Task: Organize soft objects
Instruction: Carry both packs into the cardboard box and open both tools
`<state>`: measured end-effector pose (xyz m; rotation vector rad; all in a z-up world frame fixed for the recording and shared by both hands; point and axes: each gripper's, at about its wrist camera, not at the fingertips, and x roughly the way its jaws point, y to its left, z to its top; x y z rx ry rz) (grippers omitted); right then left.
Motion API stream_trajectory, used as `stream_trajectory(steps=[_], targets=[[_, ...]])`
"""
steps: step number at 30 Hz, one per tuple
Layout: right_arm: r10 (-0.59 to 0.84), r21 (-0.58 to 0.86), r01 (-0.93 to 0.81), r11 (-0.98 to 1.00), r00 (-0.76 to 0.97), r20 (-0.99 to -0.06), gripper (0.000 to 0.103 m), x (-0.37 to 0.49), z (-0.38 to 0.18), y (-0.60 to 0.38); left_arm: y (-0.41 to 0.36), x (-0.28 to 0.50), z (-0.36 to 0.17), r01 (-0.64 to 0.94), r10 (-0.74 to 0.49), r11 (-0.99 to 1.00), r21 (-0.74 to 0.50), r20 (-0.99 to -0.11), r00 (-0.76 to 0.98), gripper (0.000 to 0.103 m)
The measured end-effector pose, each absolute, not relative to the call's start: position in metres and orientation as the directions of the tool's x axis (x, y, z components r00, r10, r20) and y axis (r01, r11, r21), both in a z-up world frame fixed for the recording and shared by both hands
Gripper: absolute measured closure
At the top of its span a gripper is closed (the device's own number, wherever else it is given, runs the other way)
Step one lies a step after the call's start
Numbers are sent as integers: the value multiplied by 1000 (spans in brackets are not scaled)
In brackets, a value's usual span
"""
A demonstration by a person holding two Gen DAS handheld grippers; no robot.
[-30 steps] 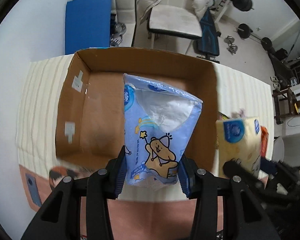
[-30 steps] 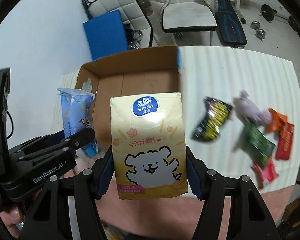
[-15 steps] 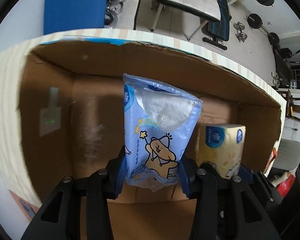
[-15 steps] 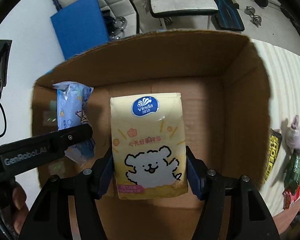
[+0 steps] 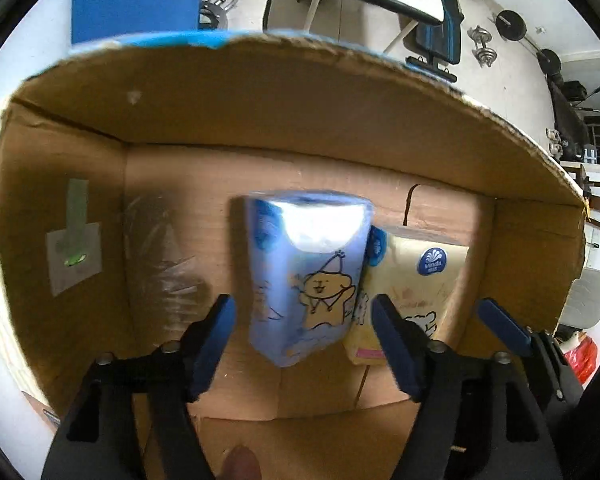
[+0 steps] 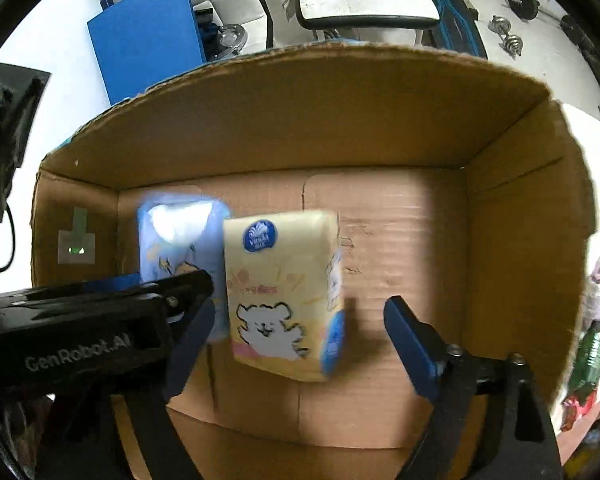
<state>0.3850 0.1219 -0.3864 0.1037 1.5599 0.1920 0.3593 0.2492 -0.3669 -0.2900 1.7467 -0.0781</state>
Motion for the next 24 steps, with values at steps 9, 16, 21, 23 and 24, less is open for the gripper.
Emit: stream_trajectory(steps=[9,16,21,23,24], targets=[[144,145,-103,984,-12,-989,0,362,-362,118,270,317,-310,-142,-176,975,-170,-984,-27,2],[138,136,-113,984,10,-990,0,336,-342,112,282,271,-269,-139,-117,982,-127,-990,79,2],[135,127,-129,983,52,-989,0,314,-321,106,273,255,-254,-155,-60,985,-81,-989,136,2],[130,119,-137,983,78,-988,0,305,-310,103,266,247,-249,-164,-46,984,-71,-987,154,2],[138,124,-147,981,89,-986,0,299,-303,102,264,243,-245,-169,-39,983,-68,-986,165,2]])
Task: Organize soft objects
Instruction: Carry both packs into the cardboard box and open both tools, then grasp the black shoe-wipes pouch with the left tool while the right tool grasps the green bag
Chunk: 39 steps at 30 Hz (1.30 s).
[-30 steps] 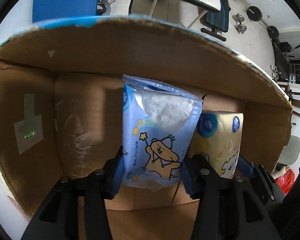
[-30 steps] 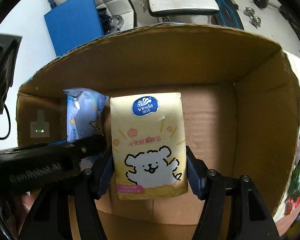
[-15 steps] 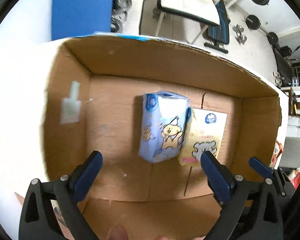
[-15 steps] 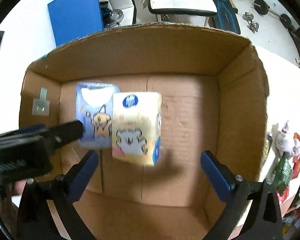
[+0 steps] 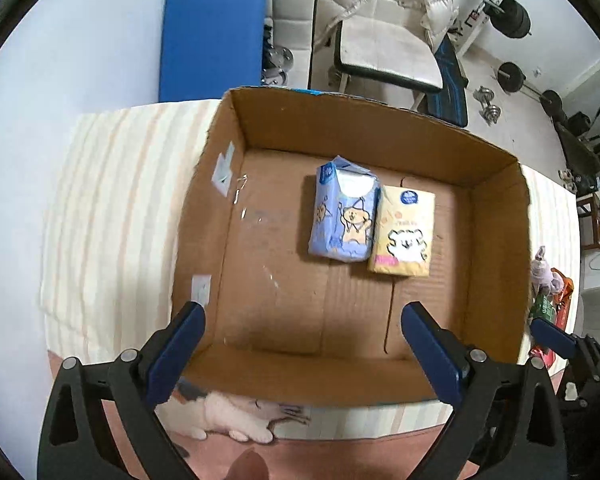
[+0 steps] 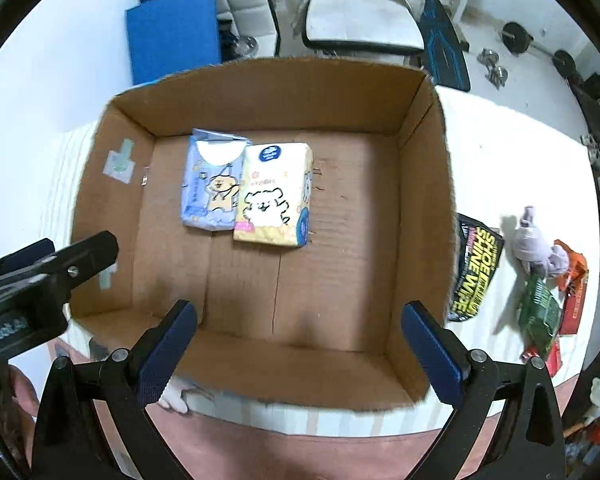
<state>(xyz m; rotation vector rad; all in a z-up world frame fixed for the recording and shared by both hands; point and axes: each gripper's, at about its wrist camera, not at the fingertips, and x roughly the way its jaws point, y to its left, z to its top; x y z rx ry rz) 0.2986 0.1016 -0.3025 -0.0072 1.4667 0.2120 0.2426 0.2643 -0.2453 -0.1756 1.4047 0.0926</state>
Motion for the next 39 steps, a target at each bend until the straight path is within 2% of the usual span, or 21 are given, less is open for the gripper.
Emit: stream_trajectory(steps=[8,13,17,20,27,31,35,39], targets=[[191,158,-202,967,159,-969,0,265,-252,85,241,212,-203,-171,5,984,-39,-967,253,2],[270,232,-194,953,199,-942,0,256,-227,53,212,208,-171,-141,13,989,-32,-950,311,2],[321,288,-165,943,228,-919,0,255,-214,3,166,214,-149,-54,-36,997,-59,-934,354,2],[260,230,-146,962,237,-936,0,256,-213,-50,111,228,-150,45,-37,999,-23,-938,345,2],[118,109,-117,987,77,-990,0,276,-263,-173,-9,279,-215,201,-51,980,-9,-978,203,2],[36,44,-246,968,-35,-999,0,290,-320,-205,-65,304,-273,268,24,962,44,-997,79,3],[18,62,-346,936,-129,-992,0,303,-375,-214,-93,319,-317,358,135,925,128,-991,6,3],[-5,74,-466,882,-166,-986,2,309,-414,-210,-103,335,-346,372,177,917,144,-983,-56,3]])
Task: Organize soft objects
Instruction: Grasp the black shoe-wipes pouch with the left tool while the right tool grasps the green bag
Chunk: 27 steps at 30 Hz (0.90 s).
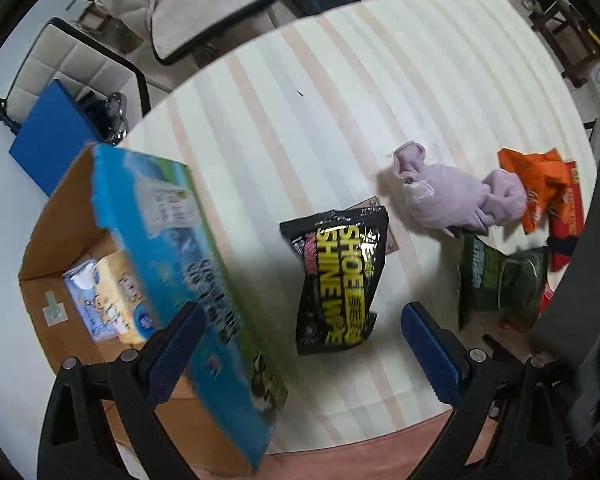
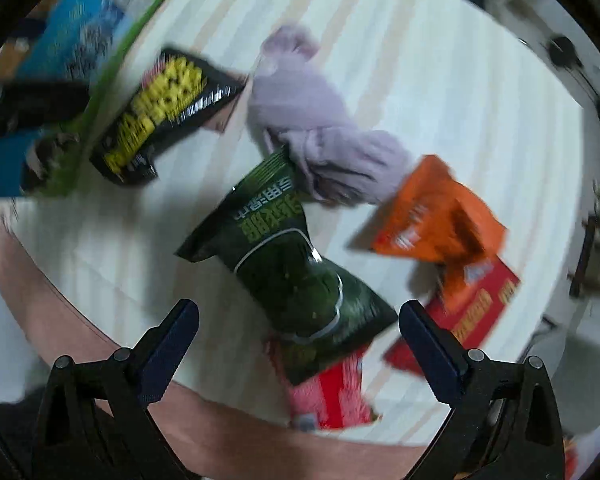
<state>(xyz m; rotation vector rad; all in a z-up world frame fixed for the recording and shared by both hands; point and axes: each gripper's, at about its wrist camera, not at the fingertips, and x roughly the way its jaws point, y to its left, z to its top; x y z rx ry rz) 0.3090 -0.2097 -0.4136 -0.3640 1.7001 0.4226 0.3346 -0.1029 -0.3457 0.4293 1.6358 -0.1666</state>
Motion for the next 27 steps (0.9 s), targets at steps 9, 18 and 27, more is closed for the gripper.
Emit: stream_trajectory(steps=[9,18,27], targets=[[93,125,-139,982,-216,-972,50,321,-431,-270,-108,347,-385,351,221,924,155,-963,-156,3],[266,255,78,964,-192,-945,41,316,-427,-309,-107,336,-434,351,240,926,137,-933,-267,40],[162,161,19,987,-190,-968,45,328,-427,-310,-90,316,-437,258,155,962,89,-956,-248,63]])
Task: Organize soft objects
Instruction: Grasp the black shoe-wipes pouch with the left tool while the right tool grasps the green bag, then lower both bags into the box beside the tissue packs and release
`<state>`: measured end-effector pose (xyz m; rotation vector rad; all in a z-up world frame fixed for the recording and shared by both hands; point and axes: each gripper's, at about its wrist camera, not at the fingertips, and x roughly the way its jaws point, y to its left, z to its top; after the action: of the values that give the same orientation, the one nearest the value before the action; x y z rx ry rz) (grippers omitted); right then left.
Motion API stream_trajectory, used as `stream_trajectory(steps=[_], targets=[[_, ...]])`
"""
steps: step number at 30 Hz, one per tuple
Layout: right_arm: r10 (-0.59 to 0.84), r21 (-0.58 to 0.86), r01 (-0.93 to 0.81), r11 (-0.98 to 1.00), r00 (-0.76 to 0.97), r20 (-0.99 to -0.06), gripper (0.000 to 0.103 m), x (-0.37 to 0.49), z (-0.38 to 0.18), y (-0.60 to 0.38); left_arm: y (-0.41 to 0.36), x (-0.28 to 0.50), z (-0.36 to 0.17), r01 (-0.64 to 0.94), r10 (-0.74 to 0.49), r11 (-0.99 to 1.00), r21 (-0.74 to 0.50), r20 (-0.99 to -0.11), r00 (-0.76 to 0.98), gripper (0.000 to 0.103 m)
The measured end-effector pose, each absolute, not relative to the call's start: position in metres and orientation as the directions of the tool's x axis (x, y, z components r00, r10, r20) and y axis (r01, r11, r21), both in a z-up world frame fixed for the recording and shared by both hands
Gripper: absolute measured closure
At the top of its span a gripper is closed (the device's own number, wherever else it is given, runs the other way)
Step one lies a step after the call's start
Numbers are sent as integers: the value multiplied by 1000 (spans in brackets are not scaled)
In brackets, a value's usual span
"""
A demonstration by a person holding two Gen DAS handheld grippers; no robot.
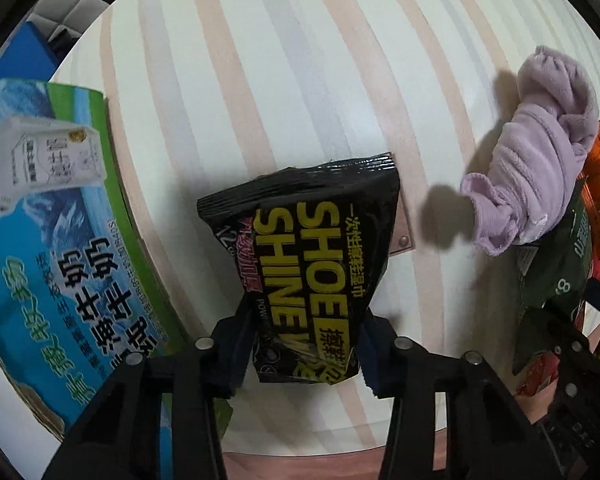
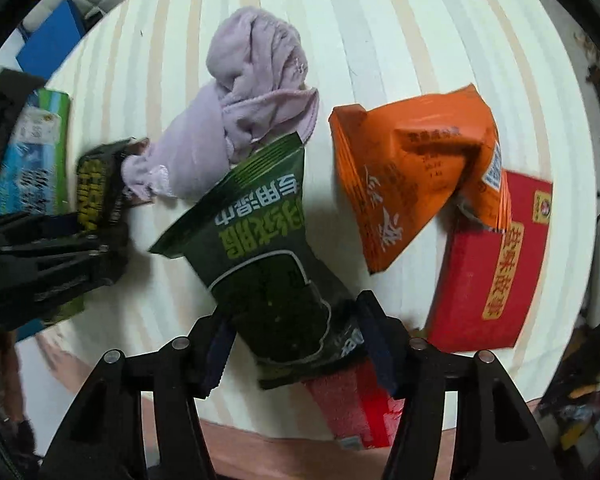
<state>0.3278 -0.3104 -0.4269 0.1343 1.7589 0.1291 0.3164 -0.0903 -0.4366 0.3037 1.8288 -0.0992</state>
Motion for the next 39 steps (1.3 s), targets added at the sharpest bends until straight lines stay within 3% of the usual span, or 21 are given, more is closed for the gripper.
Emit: stream_trajectory(steps=[5,15,23,30,39], targets=[[144,143,18,990,-160,-977,63,316,-416,-298,-89,296,-422,219,128,972,82,-970,-205,65],[302,290,130,948,-80,-950,67,275,-355,-330,-55,245,-327,176,-22,984,-26,-999,-29,66],[403,404,69,912,37,-915,68,255,-265,-286,6,232,-226,135,-108,987,-93,-988,113,66],[446,444,-44,895,80,-891,68,283,-212,-150,92,250,-186,64,-53,997,-41,-976,212,65],[392,386,-86,919,67,-918,68,339,-223,-15,204,297,-209,-56,59,997,49,-979,194,65]])
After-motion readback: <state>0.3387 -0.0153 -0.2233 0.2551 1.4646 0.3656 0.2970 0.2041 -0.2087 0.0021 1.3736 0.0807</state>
